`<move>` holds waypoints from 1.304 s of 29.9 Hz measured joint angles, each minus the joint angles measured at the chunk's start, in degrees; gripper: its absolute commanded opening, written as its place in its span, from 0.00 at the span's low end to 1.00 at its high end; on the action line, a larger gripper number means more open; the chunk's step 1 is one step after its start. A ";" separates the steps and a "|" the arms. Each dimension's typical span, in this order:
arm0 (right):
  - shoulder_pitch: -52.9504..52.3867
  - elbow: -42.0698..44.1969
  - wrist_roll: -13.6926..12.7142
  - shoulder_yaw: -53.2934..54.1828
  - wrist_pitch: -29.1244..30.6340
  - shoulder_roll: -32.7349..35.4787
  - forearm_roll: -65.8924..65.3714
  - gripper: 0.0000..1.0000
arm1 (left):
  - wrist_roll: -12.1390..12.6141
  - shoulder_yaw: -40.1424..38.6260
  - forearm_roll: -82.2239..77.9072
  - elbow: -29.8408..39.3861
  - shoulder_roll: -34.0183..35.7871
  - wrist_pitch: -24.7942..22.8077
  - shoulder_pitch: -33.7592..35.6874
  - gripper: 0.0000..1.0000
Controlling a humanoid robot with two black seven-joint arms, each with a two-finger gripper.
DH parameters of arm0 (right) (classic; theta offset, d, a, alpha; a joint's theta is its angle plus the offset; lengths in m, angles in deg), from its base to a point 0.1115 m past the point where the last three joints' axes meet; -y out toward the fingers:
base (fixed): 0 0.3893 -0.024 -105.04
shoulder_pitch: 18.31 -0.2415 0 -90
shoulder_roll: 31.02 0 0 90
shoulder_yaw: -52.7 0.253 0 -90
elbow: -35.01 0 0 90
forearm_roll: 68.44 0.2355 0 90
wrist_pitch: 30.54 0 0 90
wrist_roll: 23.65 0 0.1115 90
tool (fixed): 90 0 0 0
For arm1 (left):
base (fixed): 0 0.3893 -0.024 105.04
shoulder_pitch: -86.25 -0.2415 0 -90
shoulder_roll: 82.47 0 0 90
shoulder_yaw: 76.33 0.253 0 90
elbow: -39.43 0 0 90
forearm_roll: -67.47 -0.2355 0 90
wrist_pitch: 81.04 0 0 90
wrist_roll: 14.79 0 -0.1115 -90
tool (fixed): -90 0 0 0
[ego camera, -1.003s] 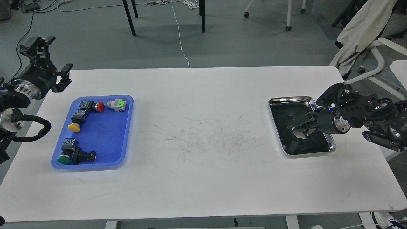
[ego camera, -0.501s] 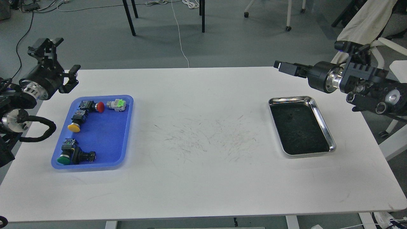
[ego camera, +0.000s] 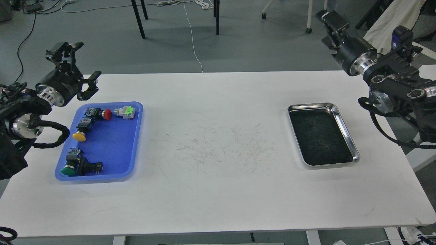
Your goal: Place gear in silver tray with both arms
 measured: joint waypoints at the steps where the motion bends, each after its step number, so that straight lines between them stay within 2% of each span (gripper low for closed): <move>1: 0.75 -0.30 0.00 1.48 -0.09 -0.01 0.83 1.00 | 0.07 -0.32 0.08 0.00 -0.38 0.13 0.00 0.99; 5: 2.16 -1.40 0.01 6.09 -0.51 -0.23 3.24 1.00 | 0.07 -1.09 0.16 0.01 -0.98 0.61 0.22 0.99; 10: 3.00 -0.76 0.02 9.17 -5.57 -0.68 6.01 1.00 | 0.06 -2.19 0.46 0.12 -0.97 0.30 0.71 0.99; 13: 3.68 -1.17 0.02 9.33 -6.57 -0.94 6.43 1.00 | 0.01 -3.77 0.49 0.15 -0.65 -0.41 0.86 0.99; 18: 3.76 -1.71 0.02 9.32 -5.78 -4.65 12.70 1.00 | 0.01 -5.08 0.49 0.04 -1.00 -0.67 0.83 0.99; 24: 4.10 -2.64 0.02 8.45 -5.35 -5.51 22.67 1.00 | 0.01 -5.69 0.56 0.06 -1.17 -0.67 0.05 0.99; 39: 6.41 -12.12 0.01 9.50 -5.67 -2.40 23.63 1.00 | 0.70 -4.87 0.76 0.58 -2.91 -0.49 0.38 0.99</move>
